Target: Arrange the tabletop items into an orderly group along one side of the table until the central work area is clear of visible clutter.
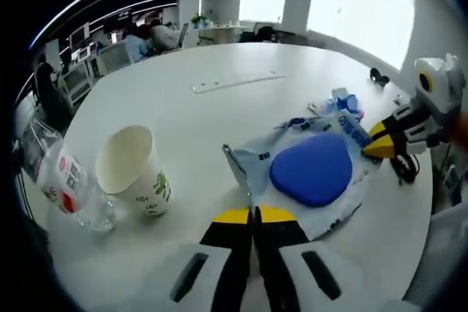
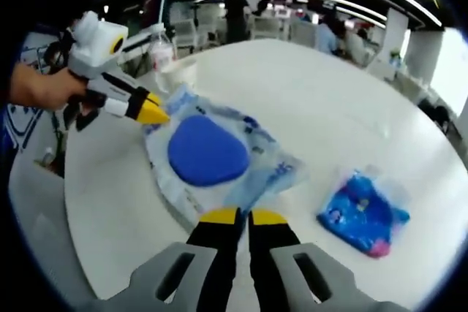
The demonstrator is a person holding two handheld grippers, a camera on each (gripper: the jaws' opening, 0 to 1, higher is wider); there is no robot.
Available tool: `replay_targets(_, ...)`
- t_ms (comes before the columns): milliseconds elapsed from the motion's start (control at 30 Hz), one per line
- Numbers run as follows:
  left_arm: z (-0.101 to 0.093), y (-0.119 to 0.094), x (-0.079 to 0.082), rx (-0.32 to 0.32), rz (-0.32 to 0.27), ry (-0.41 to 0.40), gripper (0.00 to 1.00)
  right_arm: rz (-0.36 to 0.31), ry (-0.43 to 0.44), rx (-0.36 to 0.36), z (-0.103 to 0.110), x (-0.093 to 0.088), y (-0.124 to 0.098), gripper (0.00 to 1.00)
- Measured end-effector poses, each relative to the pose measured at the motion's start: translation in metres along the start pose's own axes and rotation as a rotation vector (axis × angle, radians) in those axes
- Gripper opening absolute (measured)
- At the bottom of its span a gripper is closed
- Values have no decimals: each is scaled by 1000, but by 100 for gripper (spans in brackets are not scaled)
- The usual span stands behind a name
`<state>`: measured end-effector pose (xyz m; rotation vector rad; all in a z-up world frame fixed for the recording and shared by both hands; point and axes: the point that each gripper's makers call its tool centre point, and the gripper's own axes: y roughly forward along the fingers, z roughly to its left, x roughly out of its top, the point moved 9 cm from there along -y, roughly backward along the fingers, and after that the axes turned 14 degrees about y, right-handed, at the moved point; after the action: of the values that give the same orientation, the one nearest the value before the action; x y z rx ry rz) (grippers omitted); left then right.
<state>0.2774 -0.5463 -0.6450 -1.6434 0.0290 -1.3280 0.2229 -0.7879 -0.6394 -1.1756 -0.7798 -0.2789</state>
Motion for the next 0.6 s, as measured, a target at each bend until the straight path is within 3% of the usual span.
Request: replay_targets(600, 15, 23, 8, 60, 8, -22, 0, -22, -29, -23, -17, 17, 26, 1)
